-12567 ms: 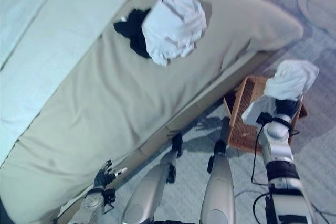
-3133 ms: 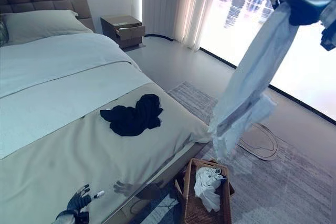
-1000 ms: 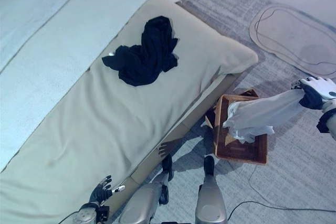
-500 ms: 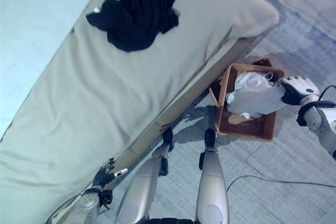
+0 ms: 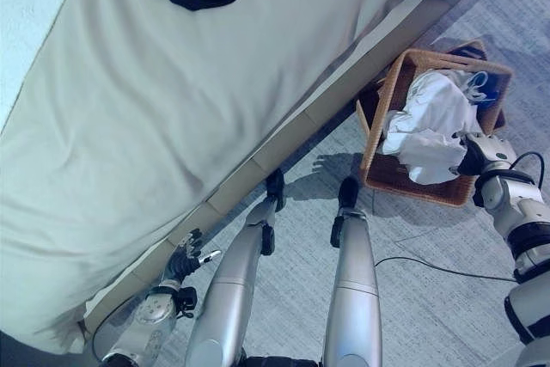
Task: Pick up clothes into the bucket
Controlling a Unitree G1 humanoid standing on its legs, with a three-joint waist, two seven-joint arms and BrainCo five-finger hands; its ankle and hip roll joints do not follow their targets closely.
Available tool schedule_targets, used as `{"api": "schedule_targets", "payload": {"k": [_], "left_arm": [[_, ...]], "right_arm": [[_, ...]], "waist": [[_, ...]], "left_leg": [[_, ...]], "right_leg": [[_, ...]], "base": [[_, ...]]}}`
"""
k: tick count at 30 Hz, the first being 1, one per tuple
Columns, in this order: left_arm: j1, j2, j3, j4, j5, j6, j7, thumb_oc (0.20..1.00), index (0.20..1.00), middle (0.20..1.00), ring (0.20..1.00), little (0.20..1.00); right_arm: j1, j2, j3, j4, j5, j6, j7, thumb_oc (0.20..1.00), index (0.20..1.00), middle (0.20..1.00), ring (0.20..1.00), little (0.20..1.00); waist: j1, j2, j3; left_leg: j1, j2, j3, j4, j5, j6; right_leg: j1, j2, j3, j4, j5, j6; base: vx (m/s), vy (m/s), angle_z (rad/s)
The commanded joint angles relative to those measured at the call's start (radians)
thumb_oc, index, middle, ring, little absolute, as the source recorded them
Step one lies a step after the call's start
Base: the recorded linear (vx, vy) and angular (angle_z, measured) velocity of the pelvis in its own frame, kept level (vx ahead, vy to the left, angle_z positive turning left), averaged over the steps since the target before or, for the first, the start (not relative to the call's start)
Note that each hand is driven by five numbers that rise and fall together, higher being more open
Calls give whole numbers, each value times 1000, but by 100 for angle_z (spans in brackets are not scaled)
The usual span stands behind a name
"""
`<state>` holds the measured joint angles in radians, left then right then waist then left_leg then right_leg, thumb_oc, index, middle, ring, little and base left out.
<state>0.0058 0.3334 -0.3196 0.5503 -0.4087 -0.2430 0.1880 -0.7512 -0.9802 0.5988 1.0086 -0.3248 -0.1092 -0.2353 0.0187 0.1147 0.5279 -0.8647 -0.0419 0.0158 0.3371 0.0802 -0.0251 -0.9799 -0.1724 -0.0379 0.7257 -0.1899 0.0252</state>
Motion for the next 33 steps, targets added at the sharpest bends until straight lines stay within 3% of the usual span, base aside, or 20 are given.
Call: {"api": "schedule_targets", "payload": {"k": [1,11,13,14,18,20,23,24,27,33], "left_arm": [[17,8,-8,-4,-24,-18,24,1000,1000,1000,1000,1000],[-6,0,2,44,-3,-13,31,1000,1000,1000,1000,1000],[-14,-3,21,49,8,-15,38,1000,1000,1000,1000,1000],[-30,-4,38,59,14,-15,44,1000,1000,1000,1000,1000],[-36,-4,71,75,32,-16,61,1000,1000,1000,1000,1000],[-52,2,132,106,40,-21,80,1000,1000,1000,1000,1000],[-68,14,194,137,48,-23,89,1000,1000,1000,1000,1000],[-68,14,194,137,48,-23,89,1000,1000,1000,1000,1000],[-77,24,274,160,57,-29,85,1000,1000,1000,1000,1000],[-64,21,327,154,50,-53,60,1000,1000,1000,1000,1000]], "right_arm": [[-14,-52,0,7,54,21,-30,1000,1000,1000,1000,1000],[92,-5,-66,-30,83,23,-27,1000,1000,1000,1000,1000],[172,16,-138,-130,95,14,-55,1000,1000,1000,1000,1000],[196,26,-181,-175,106,10,-65,1000,1000,1000,1000,1000],[323,84,-311,-311,158,-20,-104,1000,1000,1000,1000,1000],[443,232,-466,-414,358,-98,-129,1000,1000,1000,1000,1000],[524,414,-531,-422,558,-160,-70,1000,1000,1000,1000,1000],[525,414,-531,-422,558,-160,-70,1000,1000,1000,1000,1000],[612,588,-546,-397,701,-184,13,1000,1000,1000,1000,1000],[698,675,-519,-262,727,-145,105,1000,1000,1000,1000,1000]], "waist": [[-2,36,-8],[-12,13,-8],[-25,-5,-8],[-31,-15,-8],[-43,-40,-8],[-56,-66,-8],[-62,-90,-8],[-62,-90,-8],[-66,-114,-28],[-70,-128,-132]], "left_leg": [[20,-12,-8,186,-173,-4],[101,-11,-3,87,-143,-8],[160,-7,2,37,-131,-11],[161,-7,10,7,-92,-9],[244,-3,17,-38,-88,-9],[348,2,27,-78,-92,-9],[456,4,35,-107,-104,-8],[456,4,35,-107,-104,-8],[592,0,51,-155,-117,-5],[686,-5,59,-245,-105,-2]], "right_leg": [[28,9,12,-83,84,44],[107,7,-1,-186,119,59],[169,10,-5,-252,146,71],[176,9,-13,-296,193,69],[264,11,-18,-366,223,83],[374,12,-23,-430,242,95],[493,16,-24,-492,256,103],[493,16,-24,-492,256,103],[639,23,-19,-570,274,117],[729,29,-20,-643,289,123]], "base": [[4,0,7],[-1,6,1],[-42,26,0],[-81,37,-3],[-13,39,-7],[32,54,-11],[45,37,-19],[40,48,-16],[92,65,-12],[86,65,-9]]}}
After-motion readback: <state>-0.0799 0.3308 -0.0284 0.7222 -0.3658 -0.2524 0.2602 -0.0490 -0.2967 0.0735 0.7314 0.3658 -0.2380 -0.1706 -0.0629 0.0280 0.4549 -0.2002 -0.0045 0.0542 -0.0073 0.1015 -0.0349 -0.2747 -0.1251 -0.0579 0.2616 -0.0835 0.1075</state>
